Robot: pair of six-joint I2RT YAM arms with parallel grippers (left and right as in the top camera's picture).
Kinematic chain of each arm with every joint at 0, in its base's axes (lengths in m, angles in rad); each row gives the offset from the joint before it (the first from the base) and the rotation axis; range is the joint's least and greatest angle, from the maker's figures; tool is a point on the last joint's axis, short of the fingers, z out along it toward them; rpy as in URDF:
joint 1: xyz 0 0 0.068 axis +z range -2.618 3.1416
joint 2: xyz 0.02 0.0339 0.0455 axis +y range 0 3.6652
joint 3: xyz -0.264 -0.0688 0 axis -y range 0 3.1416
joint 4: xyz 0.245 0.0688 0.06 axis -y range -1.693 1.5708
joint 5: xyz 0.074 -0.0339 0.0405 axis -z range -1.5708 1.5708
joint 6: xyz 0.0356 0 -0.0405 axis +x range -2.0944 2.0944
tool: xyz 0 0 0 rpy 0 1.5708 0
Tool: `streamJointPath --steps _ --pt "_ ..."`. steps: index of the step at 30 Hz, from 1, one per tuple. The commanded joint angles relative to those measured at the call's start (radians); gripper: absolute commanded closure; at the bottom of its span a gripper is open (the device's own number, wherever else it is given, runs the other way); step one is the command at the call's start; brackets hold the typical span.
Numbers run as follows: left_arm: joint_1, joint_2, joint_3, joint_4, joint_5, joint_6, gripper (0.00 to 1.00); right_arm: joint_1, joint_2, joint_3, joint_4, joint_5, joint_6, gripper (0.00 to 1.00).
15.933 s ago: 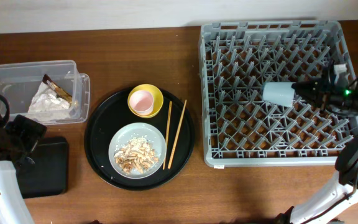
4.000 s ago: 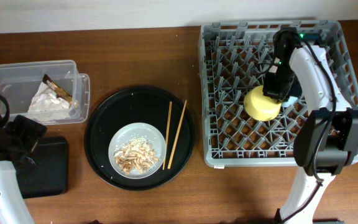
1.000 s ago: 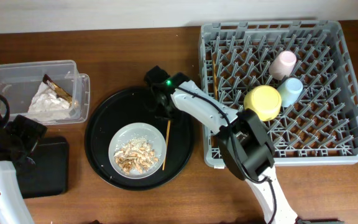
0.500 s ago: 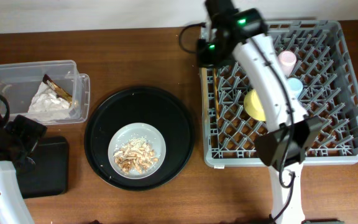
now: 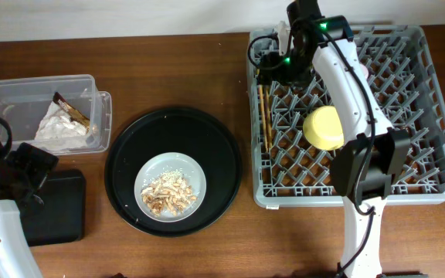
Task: Sort waste into correct bins and load items into the dishwasher rack
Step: 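Carry the second chopstick to the rack and stand it beside the first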
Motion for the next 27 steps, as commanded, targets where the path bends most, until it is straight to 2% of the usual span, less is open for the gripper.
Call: streamJointPath --steps 1,5,6,7,9,10,11,14,17,18,20,26,27 --pt "0.003 -0.002 0.004 -0.002 -0.007 -0.010 0.01 -0.016 -0.011 0.058 -0.105 -0.008 0.006 0.25" --pt "0.003 -0.002 0.004 -0.002 -0.007 -0.010 0.01 -0.088 -0.119 0.218 -0.245 -0.036 0.013 0.26" --pt "0.003 -0.002 0.004 -0.002 -0.007 -0.010 0.01 -0.080 -0.135 0.217 -0.246 -0.035 -0.021 0.45" --pt "0.003 -0.002 0.004 -0.002 -0.007 -0.010 0.01 -0.064 -0.128 0.214 -0.245 -0.031 -0.021 0.59" --pt "0.003 -0.002 0.004 -0.002 -0.007 -0.010 0.01 -0.012 -0.086 0.213 -0.190 0.037 -0.019 0.57" --pt "0.003 -0.002 0.004 -0.002 -0.007 -0.010 0.01 0.018 -0.050 0.213 -0.148 0.114 0.037 0.52" --pt "0.003 -0.002 0.004 -0.002 -0.007 -0.010 0.01 0.034 -0.019 0.213 -0.120 0.175 0.068 0.51" --pt "0.003 -0.002 0.004 -0.002 -0.007 -0.010 0.01 0.050 0.086 0.213 -0.021 0.228 0.086 0.45" --pt "0.003 -0.002 0.004 -0.002 -0.007 -0.010 0.01 0.051 0.148 0.212 0.003 0.229 0.086 0.47" --pt "0.003 -0.002 0.004 -0.002 -0.007 -0.010 0.01 0.051 0.167 0.203 0.003 0.229 0.086 0.53" --pt "0.003 -0.002 0.004 -0.002 -0.007 -0.010 0.01 0.051 0.192 0.196 -0.005 0.229 0.086 0.56" --pt "0.003 -0.002 0.004 -0.002 -0.007 -0.010 0.01 0.051 0.196 0.107 0.003 0.227 0.095 0.60" --pt "0.003 -0.002 0.004 -0.002 -0.007 -0.010 0.01 0.051 0.196 0.107 0.003 0.225 0.109 0.63"
